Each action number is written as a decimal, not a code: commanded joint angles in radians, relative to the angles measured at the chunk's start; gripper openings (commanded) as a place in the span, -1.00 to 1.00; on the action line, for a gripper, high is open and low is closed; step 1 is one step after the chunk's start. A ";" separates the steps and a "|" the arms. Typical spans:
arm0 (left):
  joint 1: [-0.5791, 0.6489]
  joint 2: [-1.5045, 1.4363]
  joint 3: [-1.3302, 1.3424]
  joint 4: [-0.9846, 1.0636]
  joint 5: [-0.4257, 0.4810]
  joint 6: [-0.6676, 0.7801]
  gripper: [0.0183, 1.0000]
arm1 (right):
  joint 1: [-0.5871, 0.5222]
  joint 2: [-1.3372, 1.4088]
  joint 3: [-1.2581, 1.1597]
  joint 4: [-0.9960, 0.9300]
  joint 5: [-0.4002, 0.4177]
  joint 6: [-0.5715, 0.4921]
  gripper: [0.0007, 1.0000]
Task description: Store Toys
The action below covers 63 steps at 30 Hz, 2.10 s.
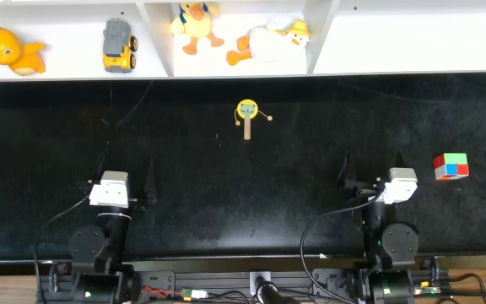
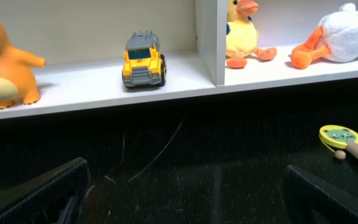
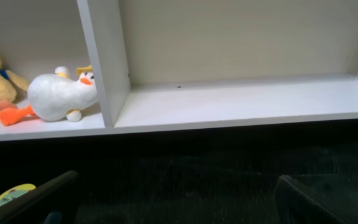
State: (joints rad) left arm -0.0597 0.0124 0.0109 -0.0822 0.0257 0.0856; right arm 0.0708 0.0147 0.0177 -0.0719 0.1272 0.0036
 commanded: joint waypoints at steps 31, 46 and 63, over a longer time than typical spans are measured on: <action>-0.007 -0.009 -0.003 -0.002 -0.005 0.016 1.00 | -0.004 -0.006 -0.011 -0.004 -0.017 -0.026 0.99; -0.007 -0.010 -0.003 -0.002 -0.005 0.016 1.00 | 0.198 0.431 0.367 -0.566 0.082 0.228 0.99; -0.007 -0.009 -0.003 -0.002 -0.005 0.016 1.00 | 0.472 1.228 1.020 -0.979 -0.027 0.487 1.00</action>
State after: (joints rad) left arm -0.0597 0.0120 0.0109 -0.0822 0.0242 0.0856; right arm 0.5045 1.1664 0.9874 -1.0668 0.1360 0.4408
